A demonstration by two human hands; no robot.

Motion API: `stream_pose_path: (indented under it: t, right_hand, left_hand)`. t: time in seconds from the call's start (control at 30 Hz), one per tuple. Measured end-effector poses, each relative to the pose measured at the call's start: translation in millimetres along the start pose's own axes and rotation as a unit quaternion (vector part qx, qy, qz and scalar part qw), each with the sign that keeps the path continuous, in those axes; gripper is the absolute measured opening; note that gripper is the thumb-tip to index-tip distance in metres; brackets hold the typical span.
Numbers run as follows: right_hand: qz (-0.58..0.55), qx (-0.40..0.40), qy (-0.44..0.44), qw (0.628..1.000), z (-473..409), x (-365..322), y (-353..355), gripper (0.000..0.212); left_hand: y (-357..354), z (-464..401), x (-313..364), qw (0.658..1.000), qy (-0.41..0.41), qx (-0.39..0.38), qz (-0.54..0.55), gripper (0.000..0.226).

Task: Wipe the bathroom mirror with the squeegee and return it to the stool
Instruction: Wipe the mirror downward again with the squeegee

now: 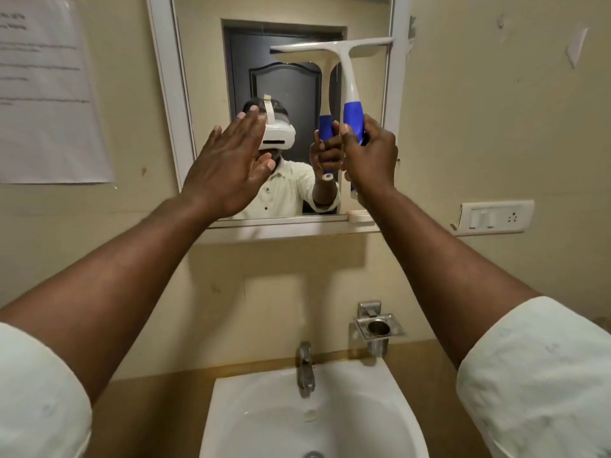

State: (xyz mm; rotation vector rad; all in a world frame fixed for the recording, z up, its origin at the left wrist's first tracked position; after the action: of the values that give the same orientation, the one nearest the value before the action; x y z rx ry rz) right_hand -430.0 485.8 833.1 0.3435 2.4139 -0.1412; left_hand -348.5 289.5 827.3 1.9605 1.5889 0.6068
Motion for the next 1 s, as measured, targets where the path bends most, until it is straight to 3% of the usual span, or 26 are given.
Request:
stream_pose_path:
  t: [0.53,0.7,1.0]
  right_hand:
    - [0.002,-0.035,-0.043,0.998,85.0,65.7,8.9,0.034]
    - [-0.01,-0.038,-0.104,0.994,118.0,94.0,12.7,0.043]
    - [0.005,-0.053,-0.15,0.987,176.4,132.9,14.5,0.028]
  left_hand:
    - [-53.8,43.9,15.3,0.998,0.009,-0.045,0.032,0.064]
    - [-75.4,65.8,18.1,0.997,0.016,-0.061,0.054,0.066]
    - [-106.3,104.1,10.4,0.992,0.044,-0.107,0.045,0.067]
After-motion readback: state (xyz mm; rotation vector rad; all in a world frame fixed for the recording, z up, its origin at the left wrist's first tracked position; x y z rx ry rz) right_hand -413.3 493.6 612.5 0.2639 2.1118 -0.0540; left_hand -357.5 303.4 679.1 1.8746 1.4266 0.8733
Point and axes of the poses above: each hand's wrist, its own z-axis away from the middle knuckle, its own y-axis out of the back of the hand, x = y × z, the point moved 8 cm from there along -z, towards the middle knuckle, and after that the axes turned 5 degrees about z, right-handed, at the moved point
